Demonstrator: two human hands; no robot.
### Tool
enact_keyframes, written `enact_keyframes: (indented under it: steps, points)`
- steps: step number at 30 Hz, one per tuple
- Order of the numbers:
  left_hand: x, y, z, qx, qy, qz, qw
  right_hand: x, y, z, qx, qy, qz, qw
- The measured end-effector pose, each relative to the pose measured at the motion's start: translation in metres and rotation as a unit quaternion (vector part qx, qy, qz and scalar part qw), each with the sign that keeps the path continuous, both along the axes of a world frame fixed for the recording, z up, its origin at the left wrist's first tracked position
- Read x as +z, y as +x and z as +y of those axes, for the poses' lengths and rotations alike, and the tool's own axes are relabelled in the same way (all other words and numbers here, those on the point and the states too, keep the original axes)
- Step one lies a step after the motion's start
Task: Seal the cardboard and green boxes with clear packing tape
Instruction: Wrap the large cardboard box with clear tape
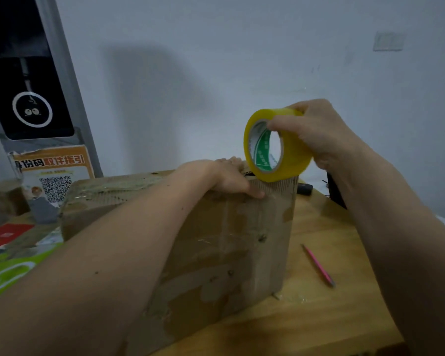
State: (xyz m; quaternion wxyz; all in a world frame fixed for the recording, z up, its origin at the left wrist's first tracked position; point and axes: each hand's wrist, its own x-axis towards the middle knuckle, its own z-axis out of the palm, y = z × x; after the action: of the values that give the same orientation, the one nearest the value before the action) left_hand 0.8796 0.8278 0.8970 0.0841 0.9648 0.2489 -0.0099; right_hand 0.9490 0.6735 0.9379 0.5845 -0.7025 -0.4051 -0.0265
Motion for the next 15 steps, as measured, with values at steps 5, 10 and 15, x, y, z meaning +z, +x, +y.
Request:
enact_keyframes:
  steps: [5, 10, 15]
  points:
    - [0.001, 0.004, 0.001, 0.022, -0.027, 0.005, 0.999, 0.000, 0.003, -0.027, 0.007, -0.045, -0.012, 0.999]
    - [0.004, 0.004, 0.002, 0.037, -0.038, 0.009, 0.999, -0.009, 0.004, -0.053, 0.028, -0.092, -0.019, 0.995]
    - [0.004, 0.003, 0.006, 0.028, -0.024, 0.013, 0.999, -0.043, 0.006, -0.058, 0.015, -0.104, -0.008, 0.994]
